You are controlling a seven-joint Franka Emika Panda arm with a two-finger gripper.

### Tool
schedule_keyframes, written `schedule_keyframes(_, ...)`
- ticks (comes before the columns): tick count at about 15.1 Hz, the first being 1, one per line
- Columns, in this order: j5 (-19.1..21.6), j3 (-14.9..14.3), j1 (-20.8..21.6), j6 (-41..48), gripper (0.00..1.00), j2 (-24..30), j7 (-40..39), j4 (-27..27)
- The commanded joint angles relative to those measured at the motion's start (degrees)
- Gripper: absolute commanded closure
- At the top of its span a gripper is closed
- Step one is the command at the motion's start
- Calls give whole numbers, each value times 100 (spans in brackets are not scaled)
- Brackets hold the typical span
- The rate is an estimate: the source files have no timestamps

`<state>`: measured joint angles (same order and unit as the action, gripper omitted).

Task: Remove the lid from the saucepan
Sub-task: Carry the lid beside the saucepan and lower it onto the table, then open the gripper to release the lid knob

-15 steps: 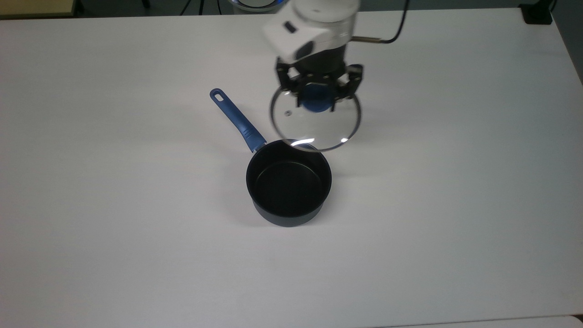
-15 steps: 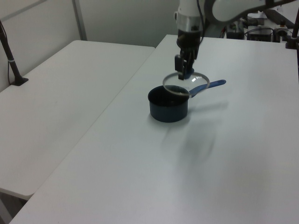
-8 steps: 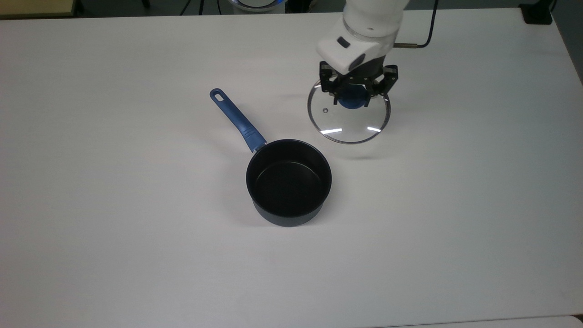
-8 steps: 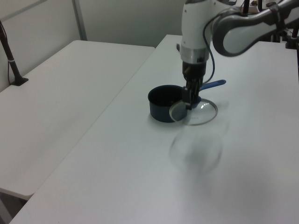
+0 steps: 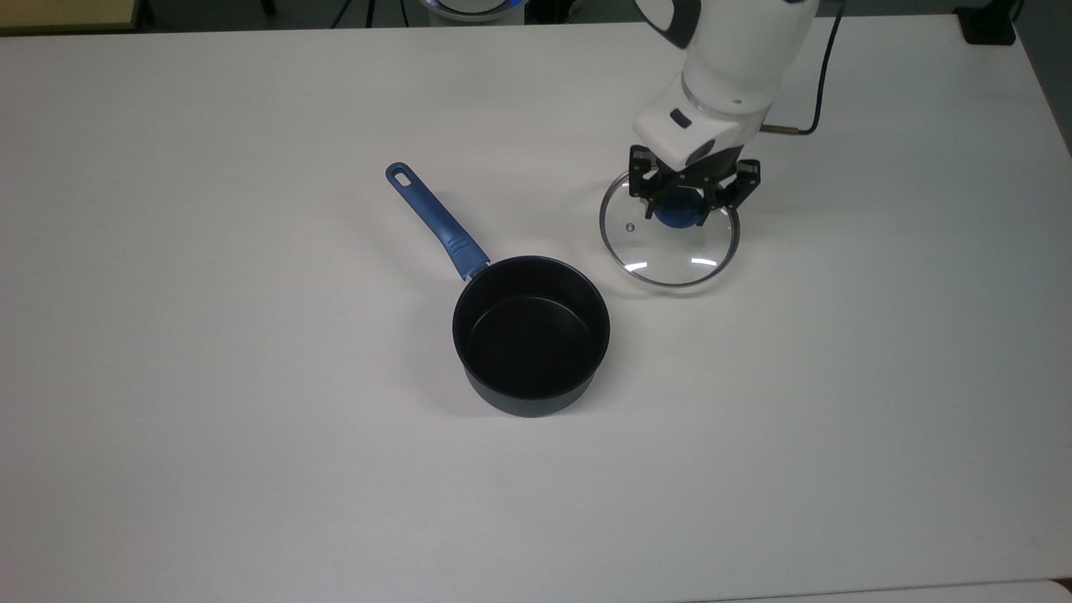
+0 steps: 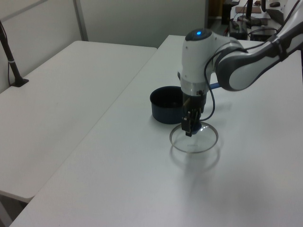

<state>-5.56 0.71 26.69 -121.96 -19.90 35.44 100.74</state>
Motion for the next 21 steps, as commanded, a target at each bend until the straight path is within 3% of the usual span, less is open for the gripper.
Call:
schedule_keyframes(1,-129,-1,178,-178,65,-92,296,68)
schedule_keyframes(4,-226,34,187,-258,63,-216,455,68)
schedule_keyframes(6,-226,61,196,-267,57,-233,455,68)
schedule_keyframes(8,-226,87,196,-267,45,-251,455,68)
schedule_keyframes(10,-226,96,196,-249,23,-260,447,77)
schedule_keyframes(14,-226,96,170,-188,9,-234,429,51)
schedule_keyframes(15,-226,96,135,-144,0,-199,412,16)
schedule_keyframes(19,-138,122,-225,461,0,397,-61,-46)
schedule_keyframes(21,2,157,-549,1337,0,828,-588,-387)
